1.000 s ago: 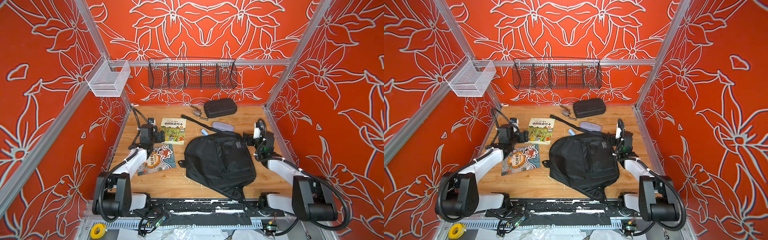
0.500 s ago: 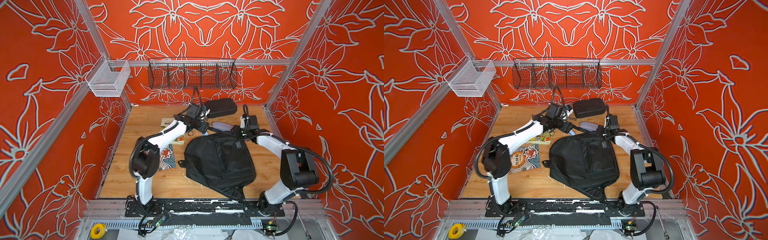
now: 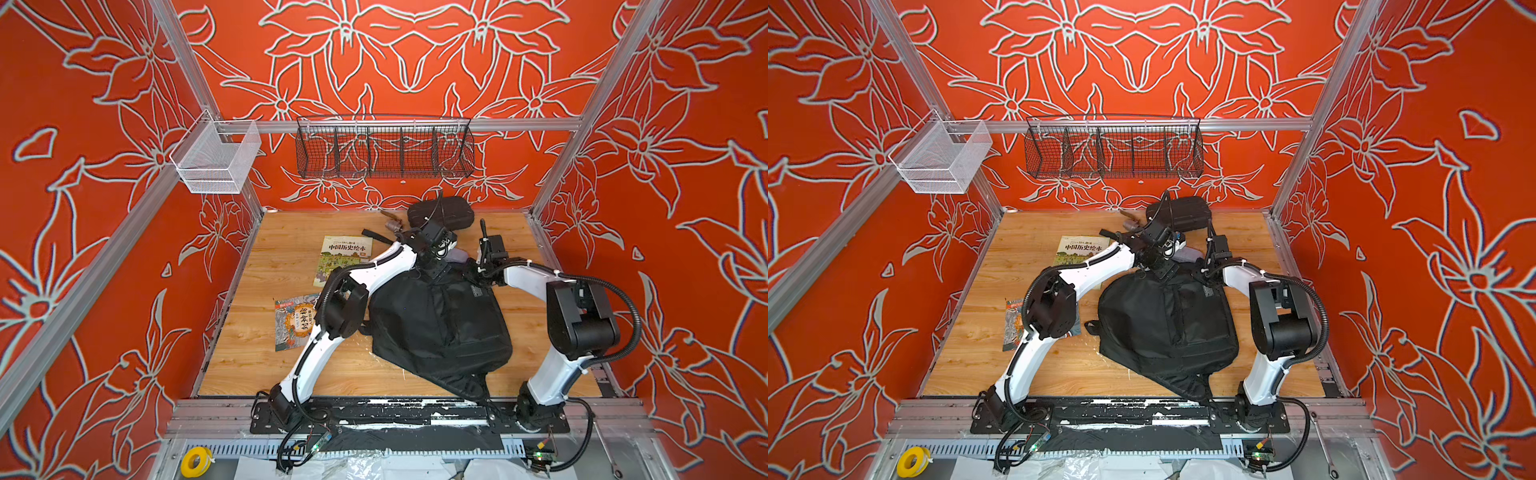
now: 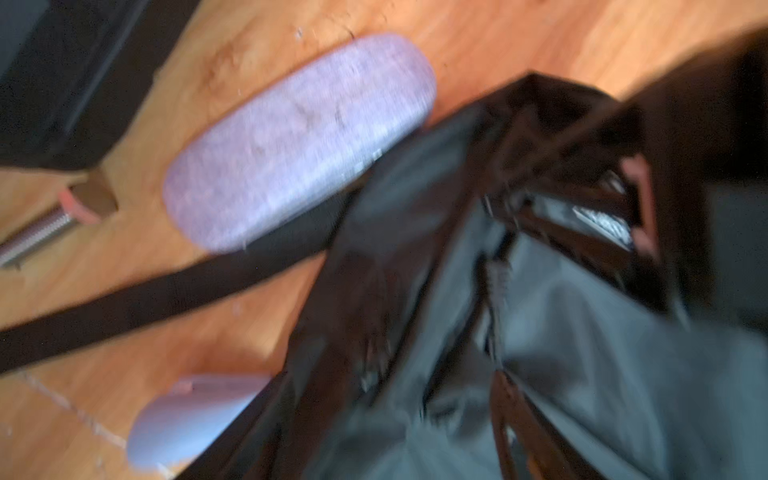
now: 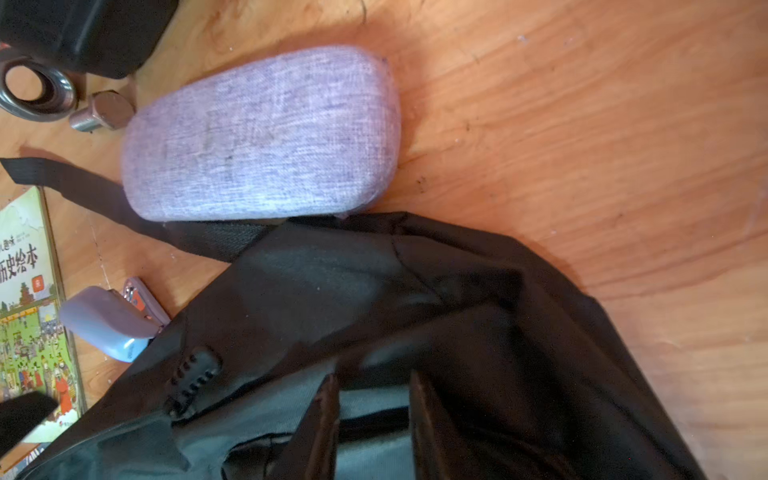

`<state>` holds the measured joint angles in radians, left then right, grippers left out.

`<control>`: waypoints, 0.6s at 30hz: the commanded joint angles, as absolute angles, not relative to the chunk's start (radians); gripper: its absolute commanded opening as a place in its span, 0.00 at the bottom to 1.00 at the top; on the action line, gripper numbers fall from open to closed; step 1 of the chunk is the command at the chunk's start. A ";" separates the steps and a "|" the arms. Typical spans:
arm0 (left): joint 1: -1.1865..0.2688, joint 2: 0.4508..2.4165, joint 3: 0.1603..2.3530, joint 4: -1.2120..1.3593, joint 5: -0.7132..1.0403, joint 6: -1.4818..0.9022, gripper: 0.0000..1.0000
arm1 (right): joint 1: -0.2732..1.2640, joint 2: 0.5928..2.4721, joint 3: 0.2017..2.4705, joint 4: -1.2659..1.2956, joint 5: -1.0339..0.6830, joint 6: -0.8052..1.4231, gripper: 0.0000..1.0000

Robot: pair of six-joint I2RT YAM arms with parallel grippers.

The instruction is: Pack the student bag

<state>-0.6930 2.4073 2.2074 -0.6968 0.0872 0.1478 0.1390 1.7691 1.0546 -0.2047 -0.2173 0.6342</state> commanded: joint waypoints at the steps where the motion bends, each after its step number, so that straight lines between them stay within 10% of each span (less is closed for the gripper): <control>1: -0.698 2.509 2.344 -0.825 0.002 0.114 0.72 | 0.135 1.779 1.037 -0.205 -0.202 0.693 0.26; 10: -0.706 2.559 2.362 -0.786 -0.002 0.103 0.62 | 0.135 1.793 1.008 -0.181 -0.201 0.747 0.16; 18: -0.706 2.583 2.396 -0.733 -0.042 0.084 0.30 | 0.133 1.819 0.976 -0.147 -0.211 0.823 0.02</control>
<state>-0.7059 2.5576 2.3772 -0.7467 -0.0139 0.0776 0.1364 1.7805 1.0107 -0.1429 -0.2169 0.7559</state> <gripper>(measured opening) 0.325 0.040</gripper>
